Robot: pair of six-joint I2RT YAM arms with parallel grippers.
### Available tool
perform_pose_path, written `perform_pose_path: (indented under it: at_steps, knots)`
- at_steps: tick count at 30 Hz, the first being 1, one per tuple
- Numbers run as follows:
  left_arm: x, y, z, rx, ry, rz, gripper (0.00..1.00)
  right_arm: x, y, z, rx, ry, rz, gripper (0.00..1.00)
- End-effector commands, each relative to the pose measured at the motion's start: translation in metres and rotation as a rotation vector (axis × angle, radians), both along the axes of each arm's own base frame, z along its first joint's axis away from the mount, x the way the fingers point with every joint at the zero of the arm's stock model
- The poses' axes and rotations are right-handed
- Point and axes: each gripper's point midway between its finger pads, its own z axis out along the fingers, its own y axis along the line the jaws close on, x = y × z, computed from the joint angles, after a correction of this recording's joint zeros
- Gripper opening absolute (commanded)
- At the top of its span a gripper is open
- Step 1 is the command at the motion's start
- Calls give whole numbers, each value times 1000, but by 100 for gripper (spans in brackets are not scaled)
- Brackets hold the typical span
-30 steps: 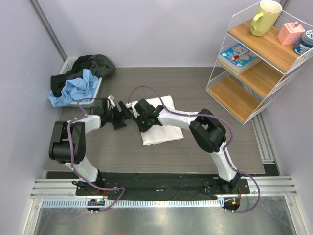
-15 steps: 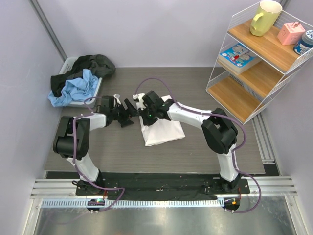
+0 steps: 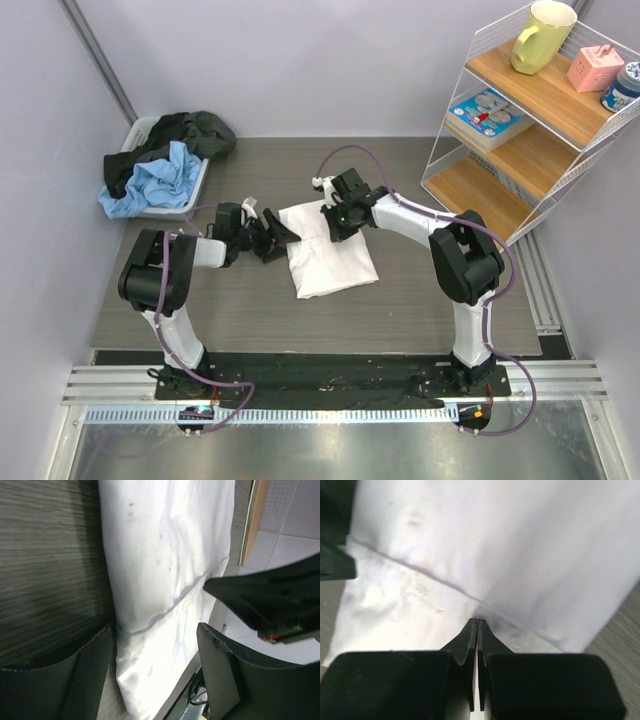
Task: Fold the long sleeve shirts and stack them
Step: Fold the shirt
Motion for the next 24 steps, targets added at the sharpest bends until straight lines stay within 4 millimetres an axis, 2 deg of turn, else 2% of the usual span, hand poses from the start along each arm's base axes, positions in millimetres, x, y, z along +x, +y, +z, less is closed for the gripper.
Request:
perform_pose_path:
  at_steps: [1, 2, 5, 10, 16, 19, 20, 21, 22, 23, 24]
  knots:
    - [-35, -5, -63, 82, 168, -32, 70, 2, -11, -14, -51, -5, 24, 5]
    - [-30, -9, -62, 82, 154, -39, 69, -1, -12, -28, -66, 26, 25, 4]
    - [-24, -18, -68, 84, 152, -51, 68, -5, -11, -43, -72, 71, 27, 3]
    - [-15, -25, -70, 62, 141, -51, 63, -3, -13, -43, -69, 71, 22, 1]
    - [-3, -48, -55, 21, 84, -87, 54, -3, -12, -43, -64, 77, 20, 1]
    - [4, -56, -44, 9, 53, -106, 39, -3, -12, -38, -57, 74, 14, 1]
    - [1, -55, -41, 13, 64, -123, 28, -3, -13, -36, -55, 72, 11, 2]
    - [0, -55, -39, 24, 68, -136, 22, -2, -14, -33, -48, 70, 5, 2]
    - [8, -55, -29, 34, 54, -146, 13, 0, -15, -27, -41, 62, 1, 3]
    - [-4, -49, -36, 89, 104, -183, 2, 3, -19, -23, -35, 61, -11, 3]
    - [-3, -49, -27, 103, 94, -205, 0, 4, -23, -20, -35, 65, -20, 4]
